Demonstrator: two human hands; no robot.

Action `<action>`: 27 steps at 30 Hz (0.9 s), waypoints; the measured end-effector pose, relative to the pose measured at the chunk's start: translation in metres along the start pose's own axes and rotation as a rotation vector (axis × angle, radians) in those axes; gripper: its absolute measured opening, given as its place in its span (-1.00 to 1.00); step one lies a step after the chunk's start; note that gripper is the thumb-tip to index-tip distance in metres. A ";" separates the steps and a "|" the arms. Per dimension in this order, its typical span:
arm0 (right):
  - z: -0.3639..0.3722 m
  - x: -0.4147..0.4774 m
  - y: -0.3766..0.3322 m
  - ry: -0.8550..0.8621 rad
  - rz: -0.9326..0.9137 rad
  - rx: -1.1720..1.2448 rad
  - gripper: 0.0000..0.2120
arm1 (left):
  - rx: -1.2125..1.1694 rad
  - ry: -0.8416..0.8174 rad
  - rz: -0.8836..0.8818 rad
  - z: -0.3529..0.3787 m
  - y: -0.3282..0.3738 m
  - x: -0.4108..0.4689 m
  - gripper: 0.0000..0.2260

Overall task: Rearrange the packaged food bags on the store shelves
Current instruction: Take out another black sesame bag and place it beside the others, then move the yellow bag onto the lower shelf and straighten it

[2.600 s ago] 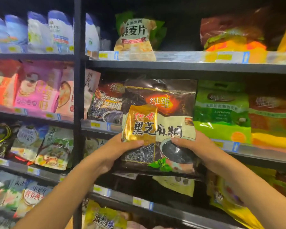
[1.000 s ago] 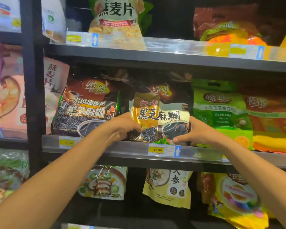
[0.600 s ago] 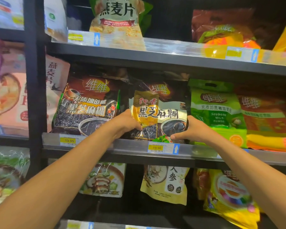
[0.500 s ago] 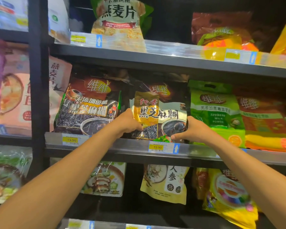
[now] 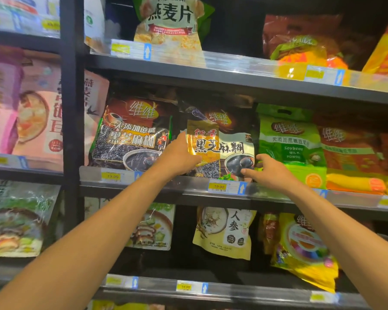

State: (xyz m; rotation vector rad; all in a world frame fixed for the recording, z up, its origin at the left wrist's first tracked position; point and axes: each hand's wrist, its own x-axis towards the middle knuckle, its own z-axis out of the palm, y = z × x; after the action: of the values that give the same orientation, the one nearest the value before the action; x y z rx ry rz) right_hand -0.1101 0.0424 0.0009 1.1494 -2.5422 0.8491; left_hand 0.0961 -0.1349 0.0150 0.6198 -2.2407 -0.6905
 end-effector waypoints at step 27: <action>0.187 -0.217 0.074 0.222 -0.042 0.189 -0.61 | -0.037 -0.201 0.126 0.145 -0.185 -0.190 -0.62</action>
State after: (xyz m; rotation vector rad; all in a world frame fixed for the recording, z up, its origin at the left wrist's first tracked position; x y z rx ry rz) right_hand -0.0143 0.1045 -0.2721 1.0872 -2.2909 1.1578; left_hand 0.1532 -0.1158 -0.2815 0.4022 -2.4215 -0.7570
